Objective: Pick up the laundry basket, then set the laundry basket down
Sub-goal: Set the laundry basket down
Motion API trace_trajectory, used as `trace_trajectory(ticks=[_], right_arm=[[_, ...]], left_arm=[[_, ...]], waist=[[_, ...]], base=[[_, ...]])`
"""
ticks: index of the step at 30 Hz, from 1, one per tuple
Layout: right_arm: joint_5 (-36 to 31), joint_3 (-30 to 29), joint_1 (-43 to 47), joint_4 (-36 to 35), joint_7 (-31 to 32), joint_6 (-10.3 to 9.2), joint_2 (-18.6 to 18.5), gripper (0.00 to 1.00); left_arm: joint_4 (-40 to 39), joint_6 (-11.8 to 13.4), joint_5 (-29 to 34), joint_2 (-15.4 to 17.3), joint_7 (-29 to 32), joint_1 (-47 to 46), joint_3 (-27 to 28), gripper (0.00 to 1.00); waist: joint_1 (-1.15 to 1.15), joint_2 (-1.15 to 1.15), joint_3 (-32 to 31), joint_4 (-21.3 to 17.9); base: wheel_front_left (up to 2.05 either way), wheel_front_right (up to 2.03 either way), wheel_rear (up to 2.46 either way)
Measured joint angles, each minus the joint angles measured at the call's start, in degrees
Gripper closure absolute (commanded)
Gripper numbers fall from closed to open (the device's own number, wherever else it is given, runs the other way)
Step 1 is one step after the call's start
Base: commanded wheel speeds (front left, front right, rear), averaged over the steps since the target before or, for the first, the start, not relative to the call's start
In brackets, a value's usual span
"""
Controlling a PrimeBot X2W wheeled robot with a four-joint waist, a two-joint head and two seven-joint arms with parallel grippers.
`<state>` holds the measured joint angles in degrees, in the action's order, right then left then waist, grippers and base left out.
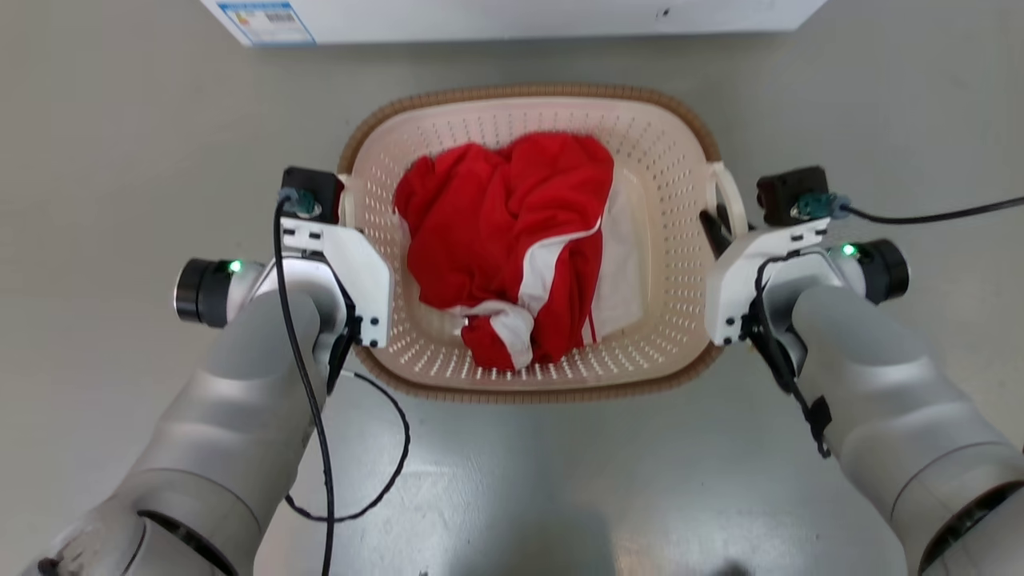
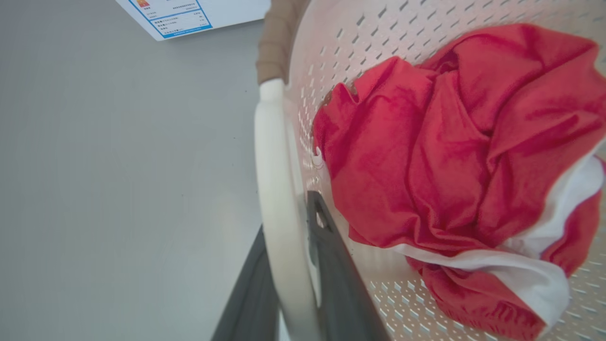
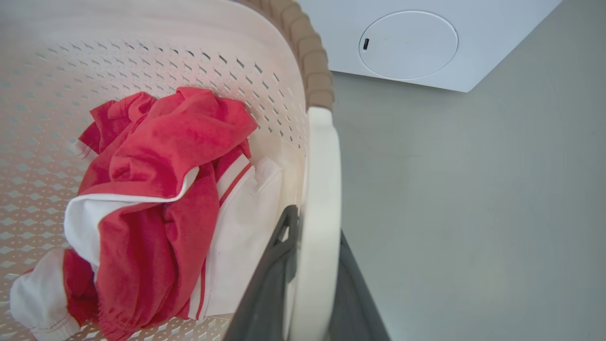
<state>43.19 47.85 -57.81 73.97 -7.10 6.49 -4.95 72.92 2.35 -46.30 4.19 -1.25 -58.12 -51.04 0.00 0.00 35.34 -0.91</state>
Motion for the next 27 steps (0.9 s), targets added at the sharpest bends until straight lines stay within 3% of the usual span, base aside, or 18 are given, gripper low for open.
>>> trace_trajectory(ticks=[13,27], right_arm=[[-5.20,-4.56,-6.47,0.98,-1.15,0.05,0.00,1.00],[-13.12,-12.87,-7.16,0.92,-1.47,0.09,0.02,1.00]], left_arm=[[0.71,0.24,-0.02,0.04,-2.33,-6.10,0.70,1.00],[1.11,0.24,-0.03,-0.35,-2.88,-8.59,0.53,1.00]], waist=[[0.00,0.00,9.01,0.30],[0.00,0.00,13.00,-0.01]], base=[[0.00,0.00,0.00],[0.00,0.00,0.00]])
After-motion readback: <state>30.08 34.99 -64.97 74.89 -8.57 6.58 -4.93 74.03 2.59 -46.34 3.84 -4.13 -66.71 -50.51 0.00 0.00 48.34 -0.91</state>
